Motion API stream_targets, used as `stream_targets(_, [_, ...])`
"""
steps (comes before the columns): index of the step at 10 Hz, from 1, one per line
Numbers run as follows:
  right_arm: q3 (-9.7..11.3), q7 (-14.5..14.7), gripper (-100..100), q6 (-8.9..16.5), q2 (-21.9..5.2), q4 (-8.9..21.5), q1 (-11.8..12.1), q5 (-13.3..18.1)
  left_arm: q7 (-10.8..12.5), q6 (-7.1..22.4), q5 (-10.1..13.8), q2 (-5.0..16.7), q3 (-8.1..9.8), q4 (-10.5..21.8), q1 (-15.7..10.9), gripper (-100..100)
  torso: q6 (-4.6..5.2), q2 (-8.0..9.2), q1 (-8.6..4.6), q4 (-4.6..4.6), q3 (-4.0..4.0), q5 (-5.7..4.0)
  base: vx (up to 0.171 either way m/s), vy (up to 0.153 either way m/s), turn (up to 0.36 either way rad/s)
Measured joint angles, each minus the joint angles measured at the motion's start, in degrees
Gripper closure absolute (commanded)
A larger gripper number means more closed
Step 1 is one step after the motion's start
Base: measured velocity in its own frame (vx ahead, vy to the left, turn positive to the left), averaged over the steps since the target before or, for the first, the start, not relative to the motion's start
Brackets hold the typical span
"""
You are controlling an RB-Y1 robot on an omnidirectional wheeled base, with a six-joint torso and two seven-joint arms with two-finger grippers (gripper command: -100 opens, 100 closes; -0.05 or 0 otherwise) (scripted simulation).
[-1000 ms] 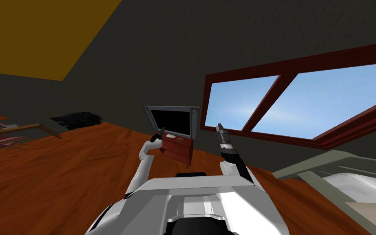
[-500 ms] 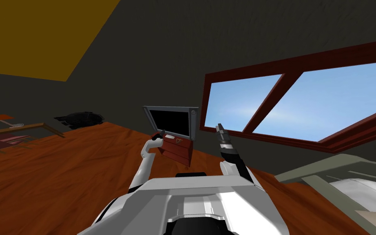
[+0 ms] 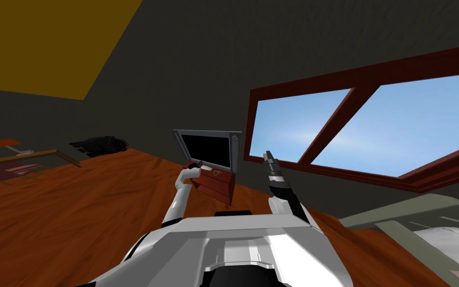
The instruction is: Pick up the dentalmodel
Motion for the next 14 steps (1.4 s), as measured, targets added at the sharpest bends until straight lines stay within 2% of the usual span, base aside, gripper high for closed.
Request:
stream_targets(5, [0.0, 0.0, 0, 0.0, 0.0, 0.0, 0.0, 0.0, 0.11, 7.37, -0.76, -0.98, -0.09, 2.75, -1.41, -100, 0.0, 0.03, 0.05, 0.0, 0.01, 0.01, 0.049, -0.042, 0.016])
stream_targets(8, [0.0, 0.0, 0, 0.0, 0.0, 0.0, 0.0, 0.0, 0.46, 11.59, -1.31, -1.64, -0.11, 6.52, -3.42, -100, 0.0, -0.09, -0.01, -0.02, -0.06, -0.01, 0.074, -0.055, 0.018])
stream_targets(10, [0.0, 0.0, 0, 0.0, 0.0, 0.0, 0.0, 0.0, 0.55, 14.57, -1.63, -2.35, -0.24, 7.02, -3.71, -100, 0.0, 0.05, 0.03, 0.0, 0.02, 0.0, 0.037, -0.041, 0.012])
stream_targets(14, [0.0, 0.0, 0, 0.0, 0.0, 0.0, 0.0, 0.0, 1.26, 19.19, -2.47, -4.11, -0.43, 11.0, -5.55, -100, 0.0, -0.01, 0.05, -0.01, -0.01, 0.0, 0.048, -0.034, 0.012])
